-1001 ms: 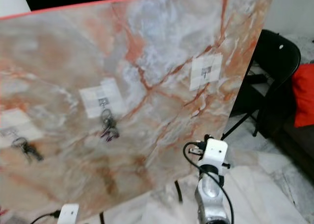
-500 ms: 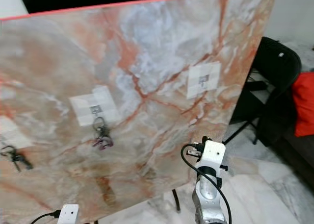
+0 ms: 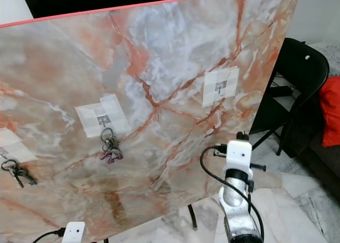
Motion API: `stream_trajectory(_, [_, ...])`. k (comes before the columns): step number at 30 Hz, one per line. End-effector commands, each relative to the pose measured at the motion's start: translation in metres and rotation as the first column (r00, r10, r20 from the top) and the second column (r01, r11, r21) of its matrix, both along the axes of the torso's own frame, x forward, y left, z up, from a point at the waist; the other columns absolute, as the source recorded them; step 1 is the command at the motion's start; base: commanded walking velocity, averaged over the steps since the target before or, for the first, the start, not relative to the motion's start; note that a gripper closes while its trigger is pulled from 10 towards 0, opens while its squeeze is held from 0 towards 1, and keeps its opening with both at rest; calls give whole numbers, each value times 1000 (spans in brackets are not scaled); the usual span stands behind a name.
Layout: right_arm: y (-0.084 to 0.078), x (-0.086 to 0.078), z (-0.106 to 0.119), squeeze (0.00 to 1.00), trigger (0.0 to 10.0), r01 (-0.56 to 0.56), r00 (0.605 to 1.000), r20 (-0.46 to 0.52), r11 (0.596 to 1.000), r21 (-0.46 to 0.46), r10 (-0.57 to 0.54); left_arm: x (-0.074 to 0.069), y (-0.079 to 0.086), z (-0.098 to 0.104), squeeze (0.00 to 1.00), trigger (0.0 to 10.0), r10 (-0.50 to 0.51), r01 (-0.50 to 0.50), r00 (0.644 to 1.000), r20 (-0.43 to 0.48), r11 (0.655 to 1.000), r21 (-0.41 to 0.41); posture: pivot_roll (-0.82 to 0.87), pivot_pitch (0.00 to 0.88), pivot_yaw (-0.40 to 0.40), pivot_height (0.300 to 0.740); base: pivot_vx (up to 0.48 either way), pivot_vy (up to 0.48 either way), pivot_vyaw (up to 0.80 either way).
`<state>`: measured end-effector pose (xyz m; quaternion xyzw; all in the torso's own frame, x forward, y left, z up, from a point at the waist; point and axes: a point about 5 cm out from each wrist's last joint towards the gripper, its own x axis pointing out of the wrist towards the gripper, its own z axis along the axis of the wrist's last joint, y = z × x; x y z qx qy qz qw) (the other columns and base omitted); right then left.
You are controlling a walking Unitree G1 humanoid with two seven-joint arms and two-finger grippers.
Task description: Hang keys on a hook
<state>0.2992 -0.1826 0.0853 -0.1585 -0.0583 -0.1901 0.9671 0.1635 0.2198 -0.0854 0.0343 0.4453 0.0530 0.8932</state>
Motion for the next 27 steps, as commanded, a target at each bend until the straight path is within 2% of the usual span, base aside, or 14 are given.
stream_trajectory(1, [0, 3, 12, 0, 10000, 44, 998, 35, 997, -55, -42, -4, 1, -2, 0, 10000, -1, 1, 1000, -18, 1000, 3, -10, 8, 31, 740, 0, 0, 0])
stream_trajectory(3, [-2, 3, 18, 0, 10000, 79, 996, 63, 988, -131, -71, -4, 0, -2, 0, 10000, 0, 0, 1000, -17, 1000, 2, -8, 3, 29, 740, 0, 0, 0])
stream_trajectory(8, [5, 4, 34, 0, 10000, 88, 988, 144, 963, -256, -52, -4, 0, -2, 0, 10000, 2, -2, 1000, -16, 1000, 0, -10, 3, 31, 740, 0, 0, 0])
stream_trajectory(13, [11, 8, 45, 0, 10000, 85, 982, 188, 939, -333, -22, -4, 0, -2, 0, 10000, 2, -2, 1000, -15, 1000, 0, -10, 3, 31, 740, 0, 0, 0])
stream_trajectory(22, [25, 16, 50, 0, 10000, 40, 981, 188, 900, -434, 46, -3, 0, -1, 0, 10000, 4, -4, 1000, -13, 1000, -1, -8, 3, 33, 740, 0, 0, 0])
stream_trajectory(27, [24, 19, 51, 0, 10000, 47, 982, 187, 913, -405, 33, -3, 0, -1, 0, 10000, 5, -5, 1000, -12, 1000, -1, -7, 2, 34, 740, 0, 0, 0])
